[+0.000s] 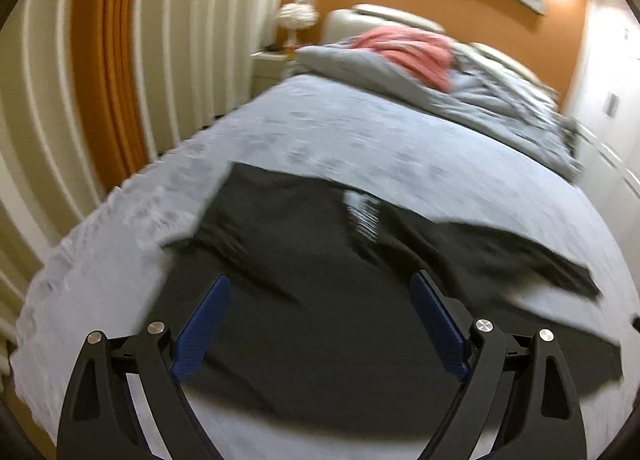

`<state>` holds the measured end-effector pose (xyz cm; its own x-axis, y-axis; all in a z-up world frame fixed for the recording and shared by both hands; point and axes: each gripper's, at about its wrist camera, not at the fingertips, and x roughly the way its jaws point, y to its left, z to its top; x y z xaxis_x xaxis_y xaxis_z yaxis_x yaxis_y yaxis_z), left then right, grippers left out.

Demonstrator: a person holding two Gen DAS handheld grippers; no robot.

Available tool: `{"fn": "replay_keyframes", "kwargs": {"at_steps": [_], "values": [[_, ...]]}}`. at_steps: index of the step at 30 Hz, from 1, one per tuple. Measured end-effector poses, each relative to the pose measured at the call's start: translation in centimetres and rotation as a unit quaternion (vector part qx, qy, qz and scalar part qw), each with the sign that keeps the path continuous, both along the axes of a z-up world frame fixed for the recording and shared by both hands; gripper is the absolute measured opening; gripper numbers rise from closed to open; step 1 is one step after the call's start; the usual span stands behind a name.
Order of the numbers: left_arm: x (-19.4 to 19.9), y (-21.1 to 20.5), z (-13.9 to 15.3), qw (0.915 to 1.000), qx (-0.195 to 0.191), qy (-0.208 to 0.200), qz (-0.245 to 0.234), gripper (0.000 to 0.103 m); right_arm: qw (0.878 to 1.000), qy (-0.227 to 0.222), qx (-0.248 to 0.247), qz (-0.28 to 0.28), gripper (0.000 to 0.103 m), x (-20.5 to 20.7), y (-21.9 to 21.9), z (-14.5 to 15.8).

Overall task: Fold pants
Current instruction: 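Grasp the pant hem with the left tool while the right tool grasps the other hem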

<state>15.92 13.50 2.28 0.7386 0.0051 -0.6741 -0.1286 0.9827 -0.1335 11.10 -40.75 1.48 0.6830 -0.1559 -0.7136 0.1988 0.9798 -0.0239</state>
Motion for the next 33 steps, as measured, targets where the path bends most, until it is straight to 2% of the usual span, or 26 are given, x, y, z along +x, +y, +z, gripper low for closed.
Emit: {"fn": "replay_keyframes", "kwargs": {"at_steps": [2, 4, 5, 8, 11, 13, 14, 16, 17, 18, 19, 20, 21, 22, 24, 26, 28, 31, 33], "values": [[4.4, 2.3, -0.6, 0.9996, 0.002, 0.026, 0.010, 0.089, 0.999, 0.008, 0.027, -0.026, 0.098, 3.3, -4.5, -1.2], [9.5, 5.8, -2.0, 0.9959, -0.043, 0.073, 0.033, 0.089, 0.996, 0.011, 0.063, -0.059, 0.098, 6.1, -8.4, -2.5], [11.5, 7.4, -2.8, 0.9922, -0.068, 0.084, 0.062, 0.089, 0.994, 0.014, 0.076, -0.071, 0.098, 7.3, -9.9, -3.2], [16.5, 10.7, -5.7, 0.9819, -0.096, 0.108, 0.123, 0.089, 0.987, 0.019, 0.105, -0.119, 0.098, 11.1, -13.7, -5.5], [20.0, 11.6, -8.6, 0.9746, -0.106, 0.143, 0.136, 0.089, 0.983, 0.027, 0.138, -0.121, 0.098, 14.9, -15.4, -7.7], [22.1, 11.7, -10.6, 0.9708, -0.114, 0.155, 0.143, 0.089, 0.983, 0.042, 0.132, -0.119, 0.098, 17.4, -15.7, -9.2], [22.7, 11.5, -11.1, 0.9710, -0.105, 0.154, 0.149, 0.089, 0.983, 0.052, 0.128, -0.120, 0.098, 18.6, -15.6, -10.0], [23.7, 10.4, -11.4, 0.9776, -0.059, 0.130, 0.155, 0.091, 0.983, 0.073, 0.124, -0.110, 0.098, 20.9, -15.1, -11.6], [24.2, 9.9, -11.6, 0.9783, -0.040, 0.133, 0.154, 0.091, 0.985, 0.073, 0.119, -0.099, 0.097, 21.6, -14.6, -12.0], [24.7, 9.4, -11.7, 0.9787, -0.019, 0.134, 0.154, 0.091, 0.988, 0.071, 0.111, -0.086, 0.087, 22.1, -13.9, -12.3], [25.1, 9.1, -11.6, 0.9793, -0.006, 0.133, 0.152, 0.081, 0.990, 0.071, 0.092, -0.074, 0.076, 22.6, -13.0, -12.4], [25.4, 9.2, -11.6, 0.9805, -0.002, 0.128, 0.149, 0.068, 0.992, 0.065, 0.089, -0.062, 0.055, 22.7, -12.6, -12.2], [25.6, 9.2, -11.2, 0.9814, 0.005, 0.123, 0.148, 0.041, 0.992, 0.056, 0.100, -0.050, 0.016, 22.9, -12.4, -11.9], [25.8, 9.6, -10.9, 0.9830, -0.005, 0.120, 0.139, 0.031, 0.991, 0.045, 0.116, -0.046, 0.008, 22.9, -12.3, -11.2], [25.5, 10.4, -9.6, 0.9840, -0.039, 0.108, 0.136, 0.026, 0.995, 0.001, 0.088, -0.050, 0.007, 22.2, -11.7, -8.4], [24.2, 11.0, -7.5, 0.9865, -0.062, 0.075, 0.132, 0.025, 0.996, -0.046, 0.069, -0.041, 0.007, 20.9, -11.2, -5.0], [22.1, 11.7, -4.5, 0.9884, -0.087, 0.033, 0.120, 0.025, 0.993, -0.102, 0.042, -0.036, 0.007, 17.9, -10.8, -0.7], [16.7, 13.7, -0.2, 0.9878, -0.132, -0.022, 0.079, 0.025, 0.987, -0.155, 0.008, -0.032, 0.007, 13.1, -11.4, 3.2], [13.1, 14.8, 1.3, 0.9863, -0.146, -0.044, 0.063, 0.025, 0.983, -0.179, -0.029, -0.025, 0.008, 8.7, -11.7, 4.7]]}}
